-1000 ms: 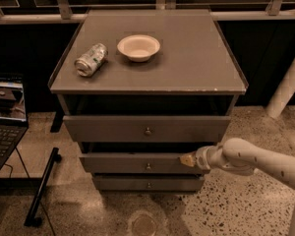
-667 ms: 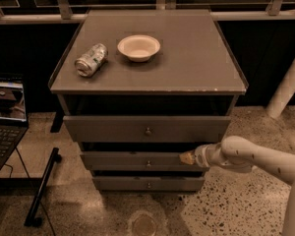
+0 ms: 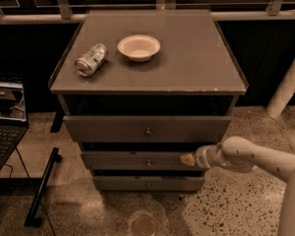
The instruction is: Close middle drawer
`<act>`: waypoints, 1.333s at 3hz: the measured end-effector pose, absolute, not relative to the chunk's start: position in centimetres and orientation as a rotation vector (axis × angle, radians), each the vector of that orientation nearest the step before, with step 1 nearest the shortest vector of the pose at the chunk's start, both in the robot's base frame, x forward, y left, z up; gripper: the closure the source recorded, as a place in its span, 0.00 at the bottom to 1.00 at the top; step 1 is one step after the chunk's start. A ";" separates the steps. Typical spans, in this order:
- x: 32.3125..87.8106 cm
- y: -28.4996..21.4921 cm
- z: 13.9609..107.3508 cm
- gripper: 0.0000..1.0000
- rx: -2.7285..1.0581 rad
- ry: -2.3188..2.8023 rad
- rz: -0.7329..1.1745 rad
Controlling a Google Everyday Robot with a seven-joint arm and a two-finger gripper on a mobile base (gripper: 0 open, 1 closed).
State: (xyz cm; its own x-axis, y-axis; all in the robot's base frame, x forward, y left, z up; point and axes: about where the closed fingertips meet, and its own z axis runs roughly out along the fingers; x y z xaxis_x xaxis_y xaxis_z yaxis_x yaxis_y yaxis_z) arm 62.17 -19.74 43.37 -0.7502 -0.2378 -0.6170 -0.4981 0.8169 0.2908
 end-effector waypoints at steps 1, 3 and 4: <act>61.7 -19.8 43.1 1.00 -0.580 2.444 0.638; 53.2 -22.5 43.4 1.00 -0.702 2.509 0.833; 52.7 -22.8 43.4 0.82 -0.697 2.513 0.842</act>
Offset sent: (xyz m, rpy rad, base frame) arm -0.1150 -0.0279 -0.0062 0.0989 0.2529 0.3124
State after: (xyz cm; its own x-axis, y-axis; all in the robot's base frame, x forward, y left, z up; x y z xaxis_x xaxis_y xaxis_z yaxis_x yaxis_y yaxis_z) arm 52.68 -22.81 43.36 -0.7963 -0.3280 -0.5082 -0.5680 0.6943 0.4419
